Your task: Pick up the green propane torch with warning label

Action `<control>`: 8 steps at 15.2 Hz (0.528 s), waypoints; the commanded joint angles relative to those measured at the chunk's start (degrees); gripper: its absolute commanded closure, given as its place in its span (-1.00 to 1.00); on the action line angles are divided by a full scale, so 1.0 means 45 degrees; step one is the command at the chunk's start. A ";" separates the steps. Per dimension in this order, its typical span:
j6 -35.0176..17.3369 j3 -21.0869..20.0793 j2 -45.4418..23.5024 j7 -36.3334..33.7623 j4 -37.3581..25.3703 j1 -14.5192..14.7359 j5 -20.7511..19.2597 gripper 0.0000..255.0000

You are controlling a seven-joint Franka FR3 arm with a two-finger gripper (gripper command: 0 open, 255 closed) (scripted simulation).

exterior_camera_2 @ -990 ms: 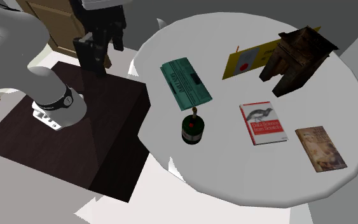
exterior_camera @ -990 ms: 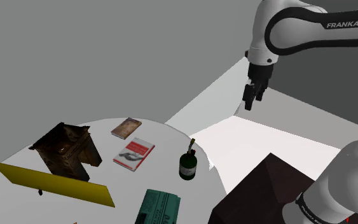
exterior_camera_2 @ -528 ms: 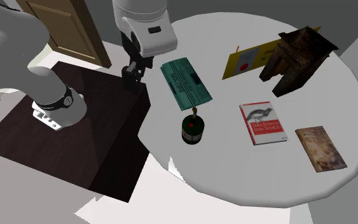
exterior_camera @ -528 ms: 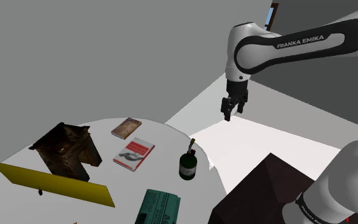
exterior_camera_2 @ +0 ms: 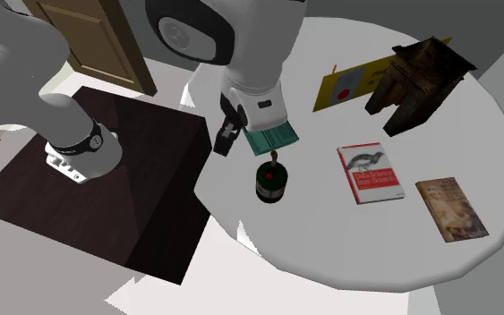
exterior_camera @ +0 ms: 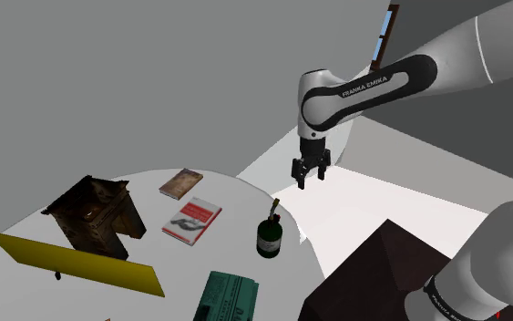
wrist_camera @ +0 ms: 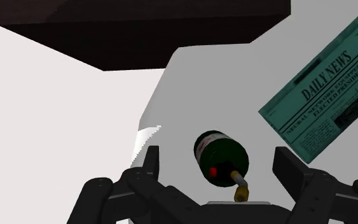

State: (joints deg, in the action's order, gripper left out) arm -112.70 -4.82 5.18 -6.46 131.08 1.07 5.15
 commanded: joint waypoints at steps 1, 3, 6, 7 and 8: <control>-0.0466 -0.0062 -0.1103 -0.0272 -0.0472 0.0045 0.0175 -1.00; -0.0859 -0.0098 -0.2097 -0.0492 -0.0907 0.0085 0.0343 -1.00; -0.1358 -0.0143 -0.3601 -0.0794 -0.1668 0.0144 0.0595 -1.00; -0.1500 -0.0156 -0.4105 -0.0888 -0.1951 0.0163 0.0680 -1.00; -0.1629 -0.0168 -0.4610 -0.0980 -0.2248 0.0183 0.0764 -1.00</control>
State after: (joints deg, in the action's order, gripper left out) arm -119.78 -5.57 -13.23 -10.47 122.68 1.86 8.24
